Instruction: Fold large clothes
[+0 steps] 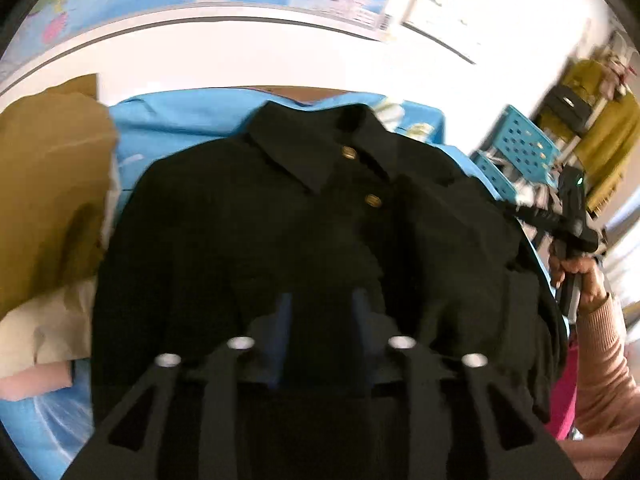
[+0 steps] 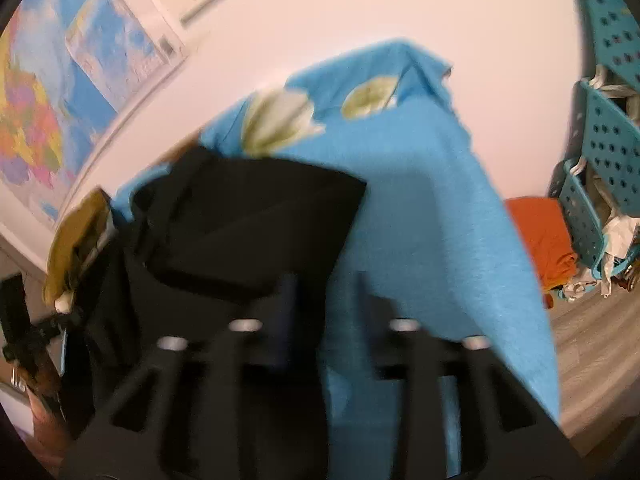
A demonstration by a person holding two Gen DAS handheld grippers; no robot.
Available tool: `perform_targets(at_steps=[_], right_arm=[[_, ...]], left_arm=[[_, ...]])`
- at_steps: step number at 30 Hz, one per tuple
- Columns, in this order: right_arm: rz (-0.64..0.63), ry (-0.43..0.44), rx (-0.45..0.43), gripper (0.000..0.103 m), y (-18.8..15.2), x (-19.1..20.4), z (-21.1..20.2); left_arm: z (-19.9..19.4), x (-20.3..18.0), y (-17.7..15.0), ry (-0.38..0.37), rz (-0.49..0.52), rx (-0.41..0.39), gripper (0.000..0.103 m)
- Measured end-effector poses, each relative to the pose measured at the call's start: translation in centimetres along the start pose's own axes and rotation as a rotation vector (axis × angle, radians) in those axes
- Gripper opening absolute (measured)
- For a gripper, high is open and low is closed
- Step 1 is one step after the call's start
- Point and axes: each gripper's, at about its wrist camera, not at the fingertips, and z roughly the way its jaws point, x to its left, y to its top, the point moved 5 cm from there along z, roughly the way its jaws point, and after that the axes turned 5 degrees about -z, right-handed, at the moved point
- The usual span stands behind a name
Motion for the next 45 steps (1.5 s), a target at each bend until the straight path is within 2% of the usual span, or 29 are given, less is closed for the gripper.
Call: perform_targets(at_steps=[1, 2, 3, 4, 5, 7, 9, 10, 11, 12, 13, 15, 18, 19, 21, 22, 23, 24, 25, 28, 31, 33, 36, 37, 39, 40, 42, 43, 45], right_arm=[[-0.043, 0.019, -0.03, 0.043, 0.0, 1.1, -1.4], [-0.119, 0.086, -0.05, 0.048, -0.2, 3.5, -3.0], [-0.164, 0.158, -0.033, 0.054, -0.7, 5.3, -3.7], [-0.221, 0.245, 0.01, 0.071, -1.6, 7.7, -4.2], [-0.293, 0.288, 0.058, 0.071, -2.8, 10.1, -4.2], [-0.412, 0.289, 0.149, 0.072, -5.0, 13.1, -3.4], [-0.462, 0.283, 0.244, 0.072, -7.0, 14.9, -1.5], [-0.462, 0.279, 0.287, 0.068, -7.8, 15.2, -0.4], [-0.444, 0.287, 0.326, 0.041, -8.3, 15.3, 0.6], [-0.419, 0.314, 0.337, 0.026, -8.5, 15.4, 0.8], [-0.378, 0.393, 0.323, 0.008, -8.2, 16.1, 0.5], [-0.33, 0.493, 0.261, 0.008, -7.3, 17.6, -0.8], [-0.214, 0.669, 0.111, 0.008, -4.6, 20.8, -2.8], [-0.193, 0.691, 0.074, 0.008, -3.9, 22.3, -2.8], [-0.241, 0.674, 0.049, 0.009, -3.2, 25.8, -1.3], [-0.262, 0.649, 0.051, 0.017, -3.2, 26.9, -0.3], [-0.28, 0.608, 0.07, 0.04, -3.3, 28.1, 1.2], [-0.283, 0.594, 0.101, 0.05, -3.6, 28.7, 2.6], [-0.275, 0.595, 0.144, 0.069, -3.8, 29.2, 4.0], [-0.282, 0.57, 0.172, 0.065, -4.1, 28.1, 5.6], [-0.258, 0.488, 0.112, 0.065, -3.3, 24.1, 4.6], [-0.255, 0.35, 0.058, 0.064, -2.4, 19.9, 3.5], [-0.24, 0.089, -0.005, 0.069, -0.5, 14.0, 2.3], [-0.223, 0.036, -0.006, 0.077, -0.2, 12.2, 2.2], [-0.165, -0.033, 0.022, 0.078, 0.3, 8.8, 2.6], [-0.141, -0.041, 0.046, 0.078, 0.3, 7.7, 3.3], [-0.119, -0.022, 0.105, 0.077, -0.1, 6.3, 5.0], [-0.126, -0.034, 0.12, 0.071, -0.2, 6.2, 5.9], [-0.157, -0.026, 0.147, 0.042, -0.4, 6.6, 7.0]], left_arm=[[-0.1, -0.6, -0.3, -0.009, 0.025, -0.002, 0.045], [0.0, -1.0, -0.4, -0.013, 0.044, -0.002, 0.047], [0.3, -1.9, -0.6, -0.019, 0.062, -0.002, 0.048], [0.4, -2.3, -0.7, -0.03, 0.076, -0.001, 0.052], [0.4, -2.6, -0.7, -0.038, 0.081, -0.001, 0.054], [0.5, -2.9, -0.9, -0.053, 0.083, 0.001, 0.055], [0.6, -3.1, -1.0, -0.062, 0.08, 0.004, 0.059], [0.4, -3.1, -1.2, -0.065, 0.078, 0.005, 0.06], [0.4, -3.0, -1.4, -0.071, 0.076, 0.005, 0.06], [0.2, -3.0, -1.4, -0.073, 0.075, 0.003, 0.06], [-0.3, -2.8, -1.6, -0.075, 0.075, -0.003, 0.06], [-1.5, -2.4, -1.5, -0.081, 0.075, -0.022, 0.06], [-4.1, -1.1, -0.3, -0.095, 0.053, -0.078, 0.06], [-5.1, -0.7, 0.2, -0.097, 0.044, -0.102, 0.06], [-7.4, 0.1, 1.3, -0.078, 0.034, -0.169, 0.062], [-8.3, 0.4, 1.6, -0.07, 0.032, -0.196, 0.063], [-9.1, 0.6, 1.9, -0.066, 0.03, -0.22, 0.065], [-9.9, 0.9, 2.0, -0.064, 0.028, -0.239, 0.068], [-10.5, 1.1, 2.0, -0.058, 0.029, -0.255, 0.069], [-10.5, 1.4, 1.0, -0.056, 0.037, -0.245, 0.076], [-8.2, 1.1, -0.6, -0.041, 0.068, -0.169, 0.081], [-6.3, 1.1, -1.2, -0.008, 0.081, -0.118, 0.085], [-3.2, 1.7, -1.6, 0.11, 0.092, -0.046, 0.085], [-1.9, 2.0, -1.6, 0.136, 0.09, -0.011, 0.085], [-0.4, 2.2, -1.6, 0.142, 0.096, 0.031, 0.084], [0.5, 2.4, -1.6, 0.133, 0.089, 0.059, 0.081], [1.9, 2.7, -1.4, 0.105, 0.059, 0.1, 0.064], [2.2, 2.7, -1.1, 0.09, 0.054, 0.102, 0.051], [2.3, 2.6, -0.5, 0.09, 0.059, 0.078, 0.032]])
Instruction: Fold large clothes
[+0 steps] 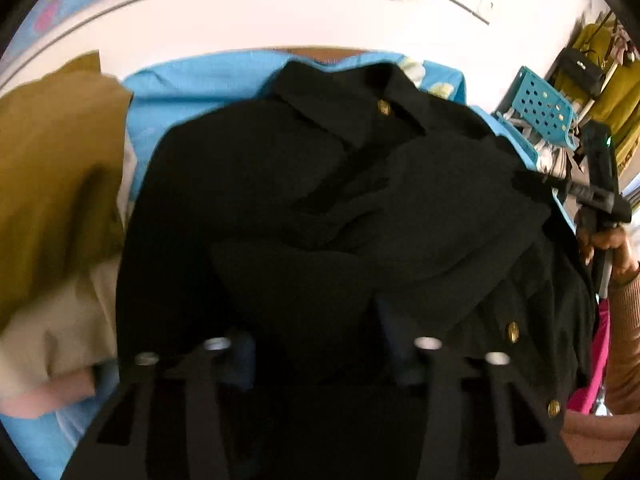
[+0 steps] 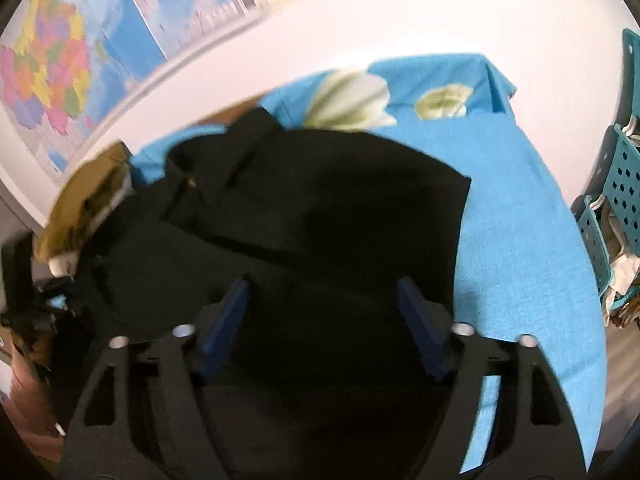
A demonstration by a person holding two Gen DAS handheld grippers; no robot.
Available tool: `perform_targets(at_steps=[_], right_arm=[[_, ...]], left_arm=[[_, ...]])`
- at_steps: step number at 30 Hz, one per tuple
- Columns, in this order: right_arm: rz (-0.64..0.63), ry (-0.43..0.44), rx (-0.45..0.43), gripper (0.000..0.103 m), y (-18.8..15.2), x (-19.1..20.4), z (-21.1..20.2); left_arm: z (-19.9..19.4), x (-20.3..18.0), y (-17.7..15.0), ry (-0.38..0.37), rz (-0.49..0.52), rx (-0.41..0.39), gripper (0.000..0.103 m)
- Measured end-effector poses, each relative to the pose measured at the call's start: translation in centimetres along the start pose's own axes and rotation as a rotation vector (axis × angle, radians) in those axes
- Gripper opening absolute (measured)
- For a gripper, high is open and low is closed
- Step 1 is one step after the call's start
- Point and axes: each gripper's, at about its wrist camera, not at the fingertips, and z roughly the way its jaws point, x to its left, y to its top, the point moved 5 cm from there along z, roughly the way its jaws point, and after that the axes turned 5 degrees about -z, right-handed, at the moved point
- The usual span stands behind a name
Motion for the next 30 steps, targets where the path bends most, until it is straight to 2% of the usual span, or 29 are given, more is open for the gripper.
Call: perform_targets(at_steps=[1, 2, 6, 8, 9, 10, 11, 13, 14, 16, 18, 20, 22, 23, 26, 30], right_arm=[[-0.003, 0.013, -0.007, 0.02, 0.3, 0.3, 0.1], [-0.001, 0.02, -0.019, 0.008, 0.4, 0.1, -0.3], [0.008, 0.014, -0.182, 0.006, 2.1, -0.8, -4.7], [0.013, -0.005, -0.231, 0.006, 2.7, -1.1, -5.9], [0.014, -0.004, -0.228, 0.007, 2.8, -1.2, -5.8], [0.003, -0.008, -0.204, 0.008, 2.7, -1.0, -5.1], [-0.005, -0.023, -0.186, 0.013, 2.3, -1.1, -4.6], [-0.022, -0.036, -0.101, 0.019, 1.6, -0.9, -2.8], [-0.023, -0.04, -0.075, 0.027, 1.3, -1.0, -2.2], [-0.027, -0.05, -0.075, 0.033, 0.9, -0.8, -2.1], [-0.015, -0.049, -0.108, 0.042, 1.0, -0.7, -3.0], [-0.033, -0.045, -0.151, 0.043, 1.3, 0.2, -4.4], [-0.09, -0.028, -0.191, 0.044, 1.8, 2.4, -5.7], [-0.13, -0.007, -0.19, 0.044, 1.9, 3.8, -5.8], [-0.216, 0.044, -0.153, 0.045, 2.0, 7.1, -4.7], [-0.295, 0.105, -0.06, 0.044, 1.9, 10.9, -0.6]], left_arm=[[-0.3, -0.3, 0.6, -0.01, 0.009, -0.018, 0.021], [-0.5, -0.4, 1.1, -0.005, 0.006, -0.032, 0.018], [-2.5, -0.7, 4.0, 0.034, 0.015, -0.14, 0.013], [-3.4, -0.9, 4.8, 0.004, 0.017, -0.186, 0.014], [-3.4, -0.9, 5.0, 0.009, 0.021, -0.196, 0.016], [-3.0, -0.7, 5.1, 0.038, 0.033, -0.198, 0.021], [-2.5, -0.4, 4.9, 0.058, 0.041, -0.187, 0.031], [-0.2, 0.8, 4.1, 0.108, 0.029, -0.099, 0.046], [0.6, 1.4, 3.7, 0.126, 0.013, -0.071, 0.05], [1.4, 2.1, 3.2, 0.096, -0.02, -0.044, 0.052], [0.8, 2.4, 3.1, 0.069, -0.038, -0.062, 0.056], [-0.1, 2.4, 3.1, 0.068, -0.035, -0.088, 0.06], [-0.8, 2.4, 3.2, 0.065, -0.028, -0.104, 0.061], [-1.1, 2.4, 3.1, 0.068, -0.029, -0.105, 0.065], [-2.1, 2.6, 2.5, 0.054, -0.027, -0.123, 0.066], [-3.9, 3.2, 1.5, 0.071, -0.033, -0.155, 0.066]])
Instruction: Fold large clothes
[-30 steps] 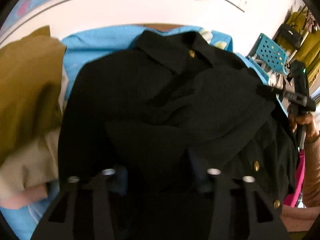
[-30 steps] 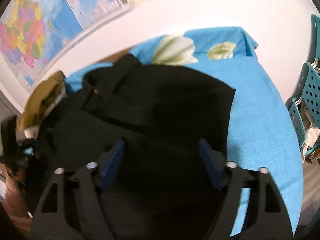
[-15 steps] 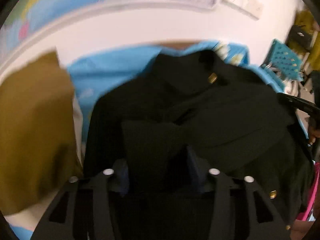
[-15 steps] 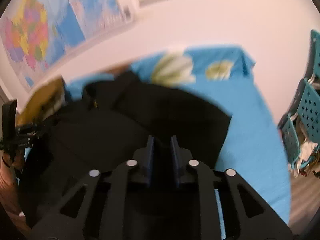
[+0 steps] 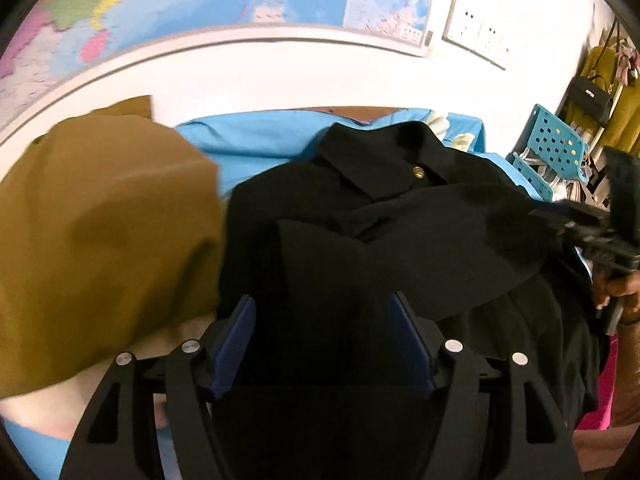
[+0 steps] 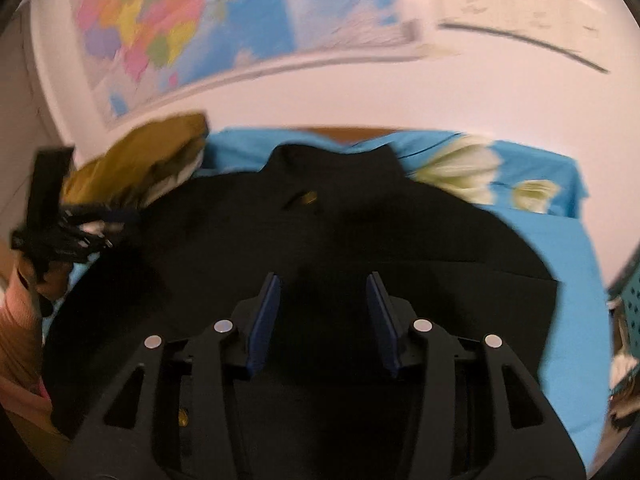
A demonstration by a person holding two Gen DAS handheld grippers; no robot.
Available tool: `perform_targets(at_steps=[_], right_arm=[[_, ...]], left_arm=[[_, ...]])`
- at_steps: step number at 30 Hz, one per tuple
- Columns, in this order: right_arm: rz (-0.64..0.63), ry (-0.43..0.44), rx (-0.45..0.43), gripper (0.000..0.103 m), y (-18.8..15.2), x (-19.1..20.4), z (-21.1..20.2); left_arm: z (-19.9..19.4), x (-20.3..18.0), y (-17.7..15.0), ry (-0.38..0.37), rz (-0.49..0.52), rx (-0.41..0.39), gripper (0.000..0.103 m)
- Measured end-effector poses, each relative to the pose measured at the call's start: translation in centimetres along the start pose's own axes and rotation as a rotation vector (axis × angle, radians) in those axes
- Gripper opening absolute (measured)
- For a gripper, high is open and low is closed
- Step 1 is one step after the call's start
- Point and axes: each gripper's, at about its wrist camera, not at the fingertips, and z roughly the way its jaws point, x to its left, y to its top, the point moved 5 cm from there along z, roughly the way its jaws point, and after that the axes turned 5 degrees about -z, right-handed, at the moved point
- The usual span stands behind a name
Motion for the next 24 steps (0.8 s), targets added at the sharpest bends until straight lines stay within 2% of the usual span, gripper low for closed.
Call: perform_targets(at_steps=[5, 9, 11, 14, 18, 24], right_arm=[[-0.032, 0.095, 0.086, 0.046, 0.0, 3.3, 4.6], [-0.068, 0.079, 0.122, 0.056, -0.1, 4.9, 6.2], [-0.057, 0.083, 0.119, 0.057, 0.0, 5.0, 6.1], [-0.034, 0.117, 0.104, 0.057, 0.0, 5.6, 5.0], [-0.057, 0.149, 0.085, 0.057, -0.6, 7.3, 3.3], [-0.081, 0.214, 0.07, 0.057, -1.8, 10.4, 1.4]], left_arm=[[-1.9, 1.6, -1.1, 0.051, -0.005, -0.017, 0.066], [-3.4, 3.2, -2.6, 0.091, -0.005, -0.004, 0.068], [-4.1, 3.8, -3.8, 0.084, -0.01, 0.005, 0.073], [-4.4, 4.8, -6.4, 0.099, -0.007, 0.041, 0.073], [-4.6, 6.0, -9.1, 0.097, -0.032, 0.077, 0.065], [-5.9, 5.7, -12.1, 0.017, -0.033, 0.081, 0.066]])
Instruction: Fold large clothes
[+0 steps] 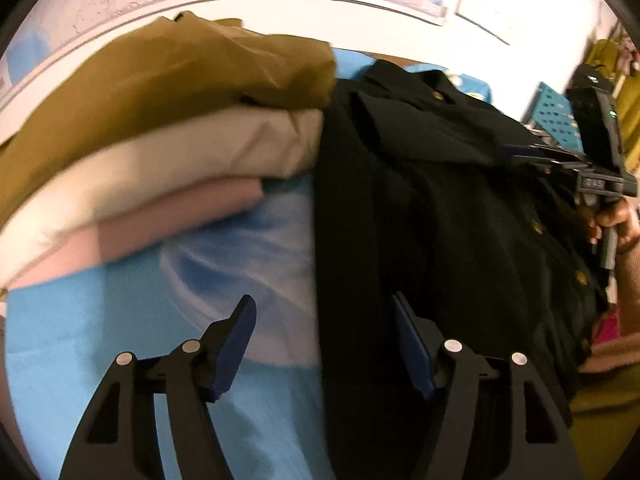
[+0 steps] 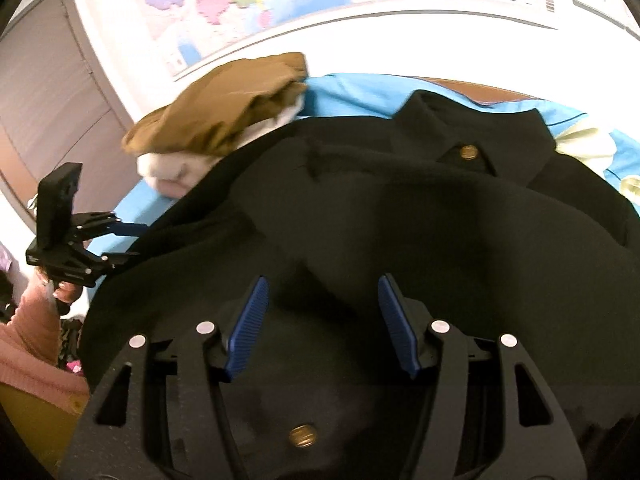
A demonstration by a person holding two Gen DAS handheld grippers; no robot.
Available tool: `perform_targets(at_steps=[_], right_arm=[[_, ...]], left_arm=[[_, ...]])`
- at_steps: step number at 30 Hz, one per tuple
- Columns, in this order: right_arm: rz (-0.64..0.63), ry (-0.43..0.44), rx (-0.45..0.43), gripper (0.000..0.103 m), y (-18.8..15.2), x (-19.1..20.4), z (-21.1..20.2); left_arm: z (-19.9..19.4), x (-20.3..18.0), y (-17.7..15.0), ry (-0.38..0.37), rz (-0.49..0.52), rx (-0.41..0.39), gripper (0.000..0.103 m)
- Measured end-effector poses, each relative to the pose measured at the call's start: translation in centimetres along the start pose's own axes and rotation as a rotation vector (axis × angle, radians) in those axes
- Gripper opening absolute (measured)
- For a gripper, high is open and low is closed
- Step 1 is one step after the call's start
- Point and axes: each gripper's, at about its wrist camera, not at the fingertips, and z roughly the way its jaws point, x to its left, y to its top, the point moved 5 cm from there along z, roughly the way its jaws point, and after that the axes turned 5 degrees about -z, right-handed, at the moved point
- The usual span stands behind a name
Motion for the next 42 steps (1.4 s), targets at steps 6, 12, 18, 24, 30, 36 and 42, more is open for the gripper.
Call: perform_targets(at_steps=[6, 12, 18, 24, 30, 36, 42], right_arm=[[-0.058, 0.069, 0.016, 0.058, -0.4, 4.2, 0.9], [-0.153, 0.211, -0.026, 0.058, 1.3, 10.1, 0.4], [-0.274, 0.396, -0.025, 0.059, 2.2, 18.3, 2.1], [-0.323, 0.498, 0.119, 0.075, -0.3, 25.1, 7.7], [-0.383, 0.47, 0.18, 0.013, -1.8, 27.8, 10.7], [-0.269, 0.596, -0.041, 0.006, 4.0, 23.2, 1.2], [-0.03, 0.455, -0.338, 0.006, 8.6, 10.0, -10.0]], left_arm=[[0.4, 0.5, -2.0, 0.005, 0.015, 0.031, 0.006], [-4.4, 2.3, 1.0, -0.024, -0.023, -0.074, 0.003], [-7.5, 3.4, 4.9, -0.013, -0.035, -0.136, 0.003], [-6.2, 3.8, 4.3, -0.024, -0.062, -0.085, 0.004], [-5.7, 4.3, 4.0, -0.04, -0.093, -0.061, 0.004], [-10.1, 3.0, 7.2, -0.144, -0.079, -0.183, 0.014], [-17.4, 0.1, 10.6, -0.27, -0.019, -0.453, 0.066]])
